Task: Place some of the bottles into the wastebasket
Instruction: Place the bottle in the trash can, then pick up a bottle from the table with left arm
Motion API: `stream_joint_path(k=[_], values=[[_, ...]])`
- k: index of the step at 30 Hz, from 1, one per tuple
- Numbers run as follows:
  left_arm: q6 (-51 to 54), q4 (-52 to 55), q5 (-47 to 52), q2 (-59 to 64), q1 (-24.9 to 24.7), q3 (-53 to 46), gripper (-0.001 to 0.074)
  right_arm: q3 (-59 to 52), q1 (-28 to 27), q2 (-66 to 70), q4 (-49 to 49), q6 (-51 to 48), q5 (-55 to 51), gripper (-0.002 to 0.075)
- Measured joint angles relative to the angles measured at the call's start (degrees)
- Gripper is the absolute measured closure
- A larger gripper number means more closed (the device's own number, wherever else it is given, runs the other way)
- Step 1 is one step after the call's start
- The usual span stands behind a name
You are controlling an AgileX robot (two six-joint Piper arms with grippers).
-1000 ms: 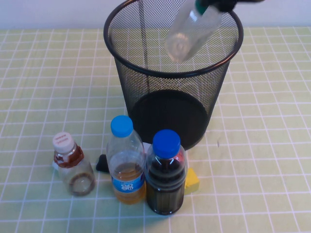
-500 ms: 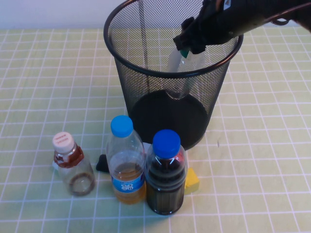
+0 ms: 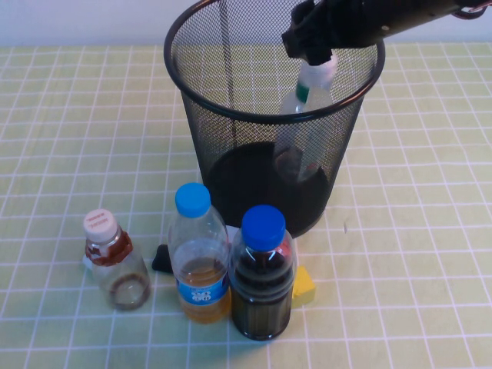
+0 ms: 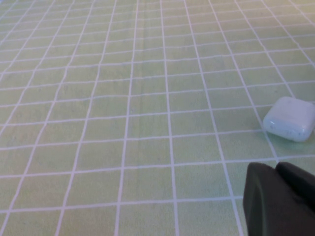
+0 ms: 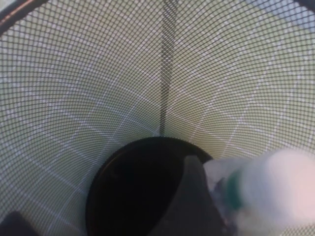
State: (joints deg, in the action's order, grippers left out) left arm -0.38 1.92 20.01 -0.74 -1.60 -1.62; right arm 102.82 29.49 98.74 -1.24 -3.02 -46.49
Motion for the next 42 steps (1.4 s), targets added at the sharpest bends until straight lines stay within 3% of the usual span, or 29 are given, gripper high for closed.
stream_joint_path(k=[4,7,13,15,25,31,42], values=[[0.0,0.0,0.0,0.0,0.0,0.0,0.0734,0.0,0.0,-0.1,-0.9,-0.1,-0.8,0.0253],[0.0,0.0,0.0,0.0,0.0,0.0,0.0734,0.0,0.0,-1.7,-0.9,-0.5,-1.8,0.0298],[0.0,0.0,0.0,0.0,0.0,0.0,0.0734,0.0,0.0,-9.7,-1.0,-1.4,-2.2,0.0640],[0.0,0.0,0.0,0.0,0.0,0.0,0.0734,0.1,0.0,-13.0,-0.7,-1.5,-3.6,0.0694],[0.0,1.0,0.0,0.0,0.0,0.0,0.0734,-2.5,0.0,-26.8,6.2,-1.3,-15.4,0.0732],[0.0,6.8,0.1,0.0,0.0,0.0,0.0734,-21.0,0.0,-41.4,9.4,1.4,-7.1,0.0732],[0.0,7.0,-7.4,0.0,0.0,0.0,0.0734,-68.9,0.0,-72.6,12.0,6.7,20.7,0.0732]])
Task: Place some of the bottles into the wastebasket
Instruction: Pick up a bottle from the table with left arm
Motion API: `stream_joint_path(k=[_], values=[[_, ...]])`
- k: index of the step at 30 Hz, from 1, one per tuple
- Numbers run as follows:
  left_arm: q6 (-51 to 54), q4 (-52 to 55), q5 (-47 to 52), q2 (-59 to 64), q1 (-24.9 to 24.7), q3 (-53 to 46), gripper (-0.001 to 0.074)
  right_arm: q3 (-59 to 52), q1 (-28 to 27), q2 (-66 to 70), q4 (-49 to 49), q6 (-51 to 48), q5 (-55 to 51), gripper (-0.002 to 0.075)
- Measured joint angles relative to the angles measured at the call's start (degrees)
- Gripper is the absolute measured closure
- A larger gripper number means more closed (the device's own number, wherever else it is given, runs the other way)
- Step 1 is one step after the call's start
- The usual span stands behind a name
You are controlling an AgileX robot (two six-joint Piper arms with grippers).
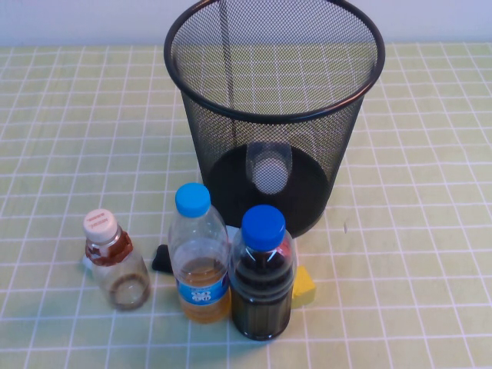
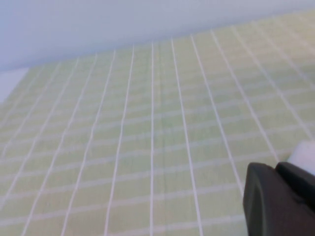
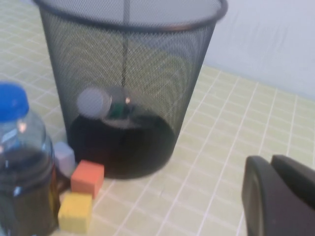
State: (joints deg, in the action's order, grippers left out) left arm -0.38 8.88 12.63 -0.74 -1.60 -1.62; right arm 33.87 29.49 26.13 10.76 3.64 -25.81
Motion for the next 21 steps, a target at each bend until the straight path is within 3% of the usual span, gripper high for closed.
stream_joint_path(k=[9,21], values=[[0.0,0.0,-13.0,0.0,0.0,0.0,0.0734,-15.5,0.0,-12.5,-0.3,0.4,3.4,0.0733],[-1.7,0.4,-14.8,0.0,0.0,0.0,0.0734,-21.2,0.0,-13.2,-0.1,0.4,3.2,0.0734]])
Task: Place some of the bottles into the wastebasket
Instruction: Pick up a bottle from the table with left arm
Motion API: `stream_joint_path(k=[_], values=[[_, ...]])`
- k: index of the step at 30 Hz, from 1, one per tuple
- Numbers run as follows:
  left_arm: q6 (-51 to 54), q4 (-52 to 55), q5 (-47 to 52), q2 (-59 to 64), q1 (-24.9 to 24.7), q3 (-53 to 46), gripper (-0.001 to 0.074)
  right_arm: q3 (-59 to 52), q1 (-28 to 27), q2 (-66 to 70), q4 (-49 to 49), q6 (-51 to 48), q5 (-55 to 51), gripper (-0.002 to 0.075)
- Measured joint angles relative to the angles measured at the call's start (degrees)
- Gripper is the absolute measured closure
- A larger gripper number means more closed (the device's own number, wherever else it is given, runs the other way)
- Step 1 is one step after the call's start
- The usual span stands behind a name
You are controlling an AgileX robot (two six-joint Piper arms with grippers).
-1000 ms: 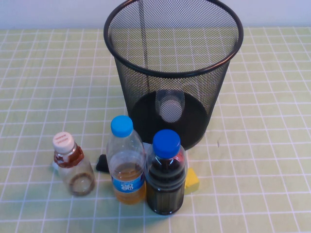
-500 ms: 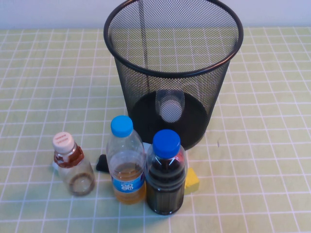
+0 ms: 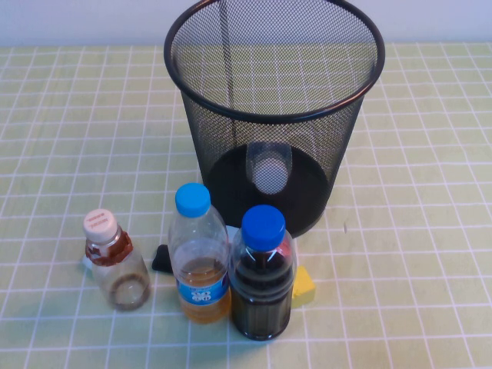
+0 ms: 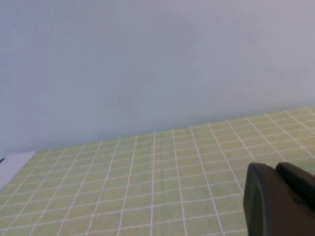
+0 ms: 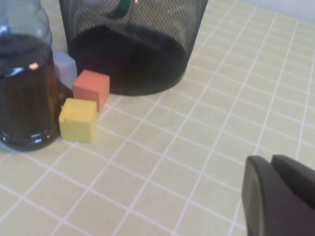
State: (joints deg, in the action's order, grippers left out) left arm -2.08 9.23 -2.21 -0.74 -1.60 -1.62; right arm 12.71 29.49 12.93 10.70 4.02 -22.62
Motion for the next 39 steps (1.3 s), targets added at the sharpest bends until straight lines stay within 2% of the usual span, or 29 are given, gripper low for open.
stream_joint_path(k=[12,14,21,25,31,35,39], values=[[-1.8,-0.3,-1.0,0.0,0.0,0.0,0.0734,-3.0,-1.3,-1.3,-0.8,0.0,-1.1,0.0734],[-2.9,-0.3,-1.5,0.0,0.0,0.0,0.0734,-3.0,-3.9,-2.3,-2.5,0.0,-1.1,0.0734],[-6.5,-0.3,-2.5,0.0,0.0,0.0,0.0734,-3.1,-19.7,-3.7,-4.0,0.0,-1.5,0.0734],[-13.3,-0.3,-5.7,0.0,0.0,0.0,0.0734,-5.1,-24.8,-6.6,-4.2,0.0,-1.3,0.0734],[-20.9,1.7,-16.7,0.0,0.0,0.0,0.0734,-12.1,-26.3,-13.1,-5.1,0.0,-0.9,0.0734],[-29.5,7.2,-14.6,0.0,0.0,3.2,0.0734,-13.8,-27.2,-13.4,-5.3,0.0,0.1,0.0734],[-39.5,18.5,-8.9,0.0,0.0,11.9,0.0734,-13.8,-27.4,-13.5,-5.5,0.0,0.2,0.0734]])
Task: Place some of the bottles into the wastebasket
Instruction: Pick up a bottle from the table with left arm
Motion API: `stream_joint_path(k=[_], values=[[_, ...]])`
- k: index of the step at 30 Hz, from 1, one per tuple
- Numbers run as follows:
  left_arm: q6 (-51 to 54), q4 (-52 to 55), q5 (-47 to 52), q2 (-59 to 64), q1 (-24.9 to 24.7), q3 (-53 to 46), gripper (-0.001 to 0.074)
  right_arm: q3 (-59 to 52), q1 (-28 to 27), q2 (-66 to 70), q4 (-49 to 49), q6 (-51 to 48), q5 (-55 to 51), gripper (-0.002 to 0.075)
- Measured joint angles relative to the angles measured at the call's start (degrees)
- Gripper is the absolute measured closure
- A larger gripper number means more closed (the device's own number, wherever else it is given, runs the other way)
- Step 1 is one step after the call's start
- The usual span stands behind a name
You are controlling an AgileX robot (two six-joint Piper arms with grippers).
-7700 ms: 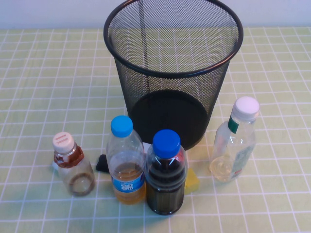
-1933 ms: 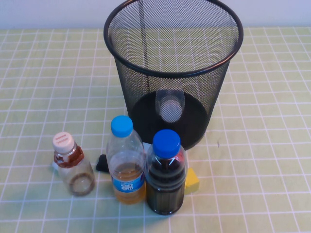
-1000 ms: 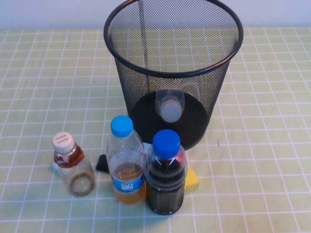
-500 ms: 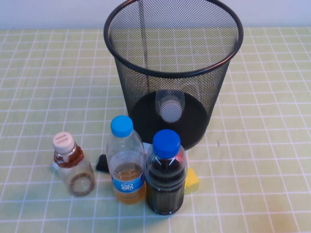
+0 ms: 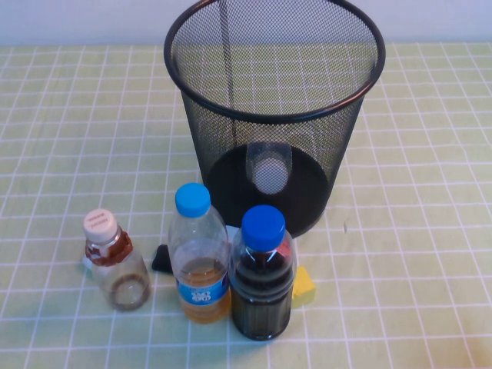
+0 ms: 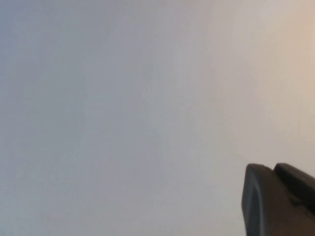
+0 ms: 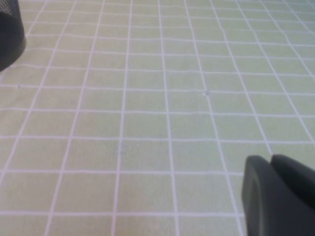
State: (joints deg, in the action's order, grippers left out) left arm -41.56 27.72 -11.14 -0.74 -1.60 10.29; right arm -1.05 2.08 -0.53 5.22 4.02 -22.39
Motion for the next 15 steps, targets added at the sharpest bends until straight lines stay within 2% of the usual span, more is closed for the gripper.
stream_joint_path(k=[6,11,15], values=[[-11.6,12.3,6.9,7.6,0.0,13.6,0.0734,0.0,0.0,0.0,0.0,0.0,0.1,0.0734],[-12.6,17.9,11.5,18.8,-1.7,23.4,0.0734,0.0,0.0,0.0,0.0,0.0,0.1,0.0734],[-12.1,19.0,20.8,28.4,-5.2,29.7,0.0734,-0.1,0.0,-0.1,0.0,0.0,0.1,0.0734]])
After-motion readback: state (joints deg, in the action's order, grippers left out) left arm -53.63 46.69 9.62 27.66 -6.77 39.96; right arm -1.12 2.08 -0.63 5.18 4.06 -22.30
